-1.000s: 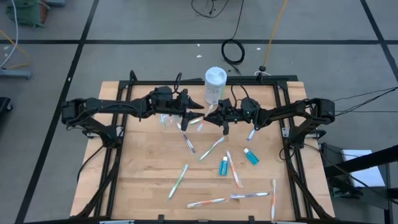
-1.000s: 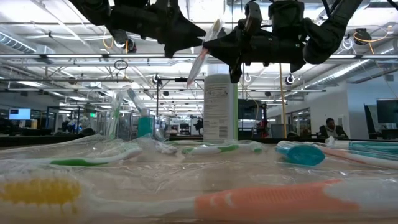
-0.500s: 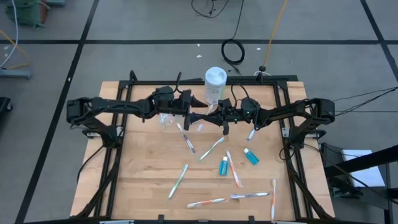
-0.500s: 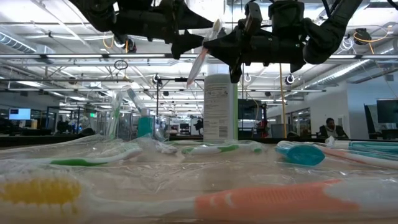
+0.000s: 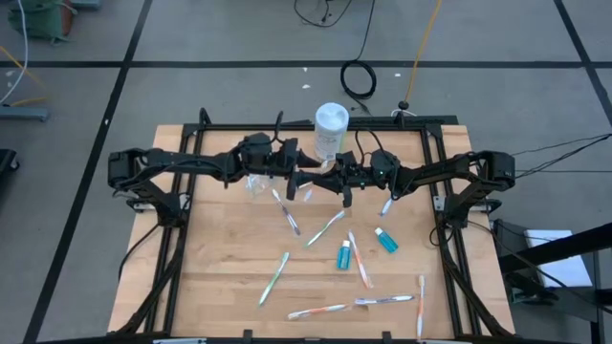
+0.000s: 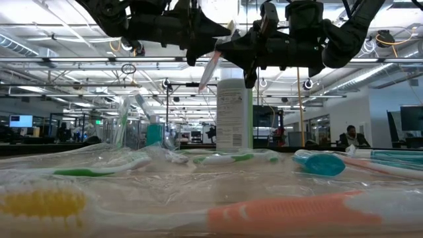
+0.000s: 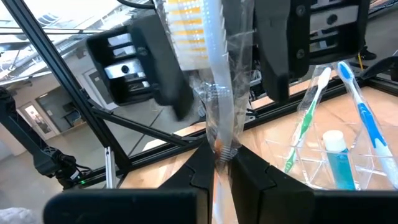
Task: Pick & Place toothbrushing station
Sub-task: Put the orange toothbrush into the left of the transparent organizer
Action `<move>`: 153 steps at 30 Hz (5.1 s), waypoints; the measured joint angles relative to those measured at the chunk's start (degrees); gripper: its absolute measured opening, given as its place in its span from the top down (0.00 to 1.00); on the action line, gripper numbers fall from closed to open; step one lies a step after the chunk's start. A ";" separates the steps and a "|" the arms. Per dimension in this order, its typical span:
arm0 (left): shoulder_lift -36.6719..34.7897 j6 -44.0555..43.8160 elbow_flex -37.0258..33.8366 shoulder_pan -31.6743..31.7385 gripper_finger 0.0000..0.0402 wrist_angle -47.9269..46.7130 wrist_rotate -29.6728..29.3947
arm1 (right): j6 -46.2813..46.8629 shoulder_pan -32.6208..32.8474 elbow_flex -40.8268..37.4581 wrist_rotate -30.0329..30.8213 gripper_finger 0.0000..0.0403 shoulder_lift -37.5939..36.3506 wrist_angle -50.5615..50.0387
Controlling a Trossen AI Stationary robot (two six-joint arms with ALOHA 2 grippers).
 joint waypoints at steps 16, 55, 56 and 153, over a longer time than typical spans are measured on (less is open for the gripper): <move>-0.02 0.76 0.00 -0.09 0.97 -0.80 0.00 | 0.02 -0.04 -0.04 0.22 0.93 0.01 -0.03; -36.27 12.77 -3.09 0.00 0.96 -33.55 -19.57 | 0.17 0.09 -0.11 -0.09 0.71 -7.97 -15.93; -37.77 12.96 -4.85 0.00 0.96 -33.10 -21.28 | 0.17 0.09 -0.11 -0.09 0.72 -7.97 -15.94; -44.89 -2.68 -48.81 -4.64 0.70 0.85 -59.74 | -2.86 0.11 -0.11 0.02 0.72 -7.97 -15.90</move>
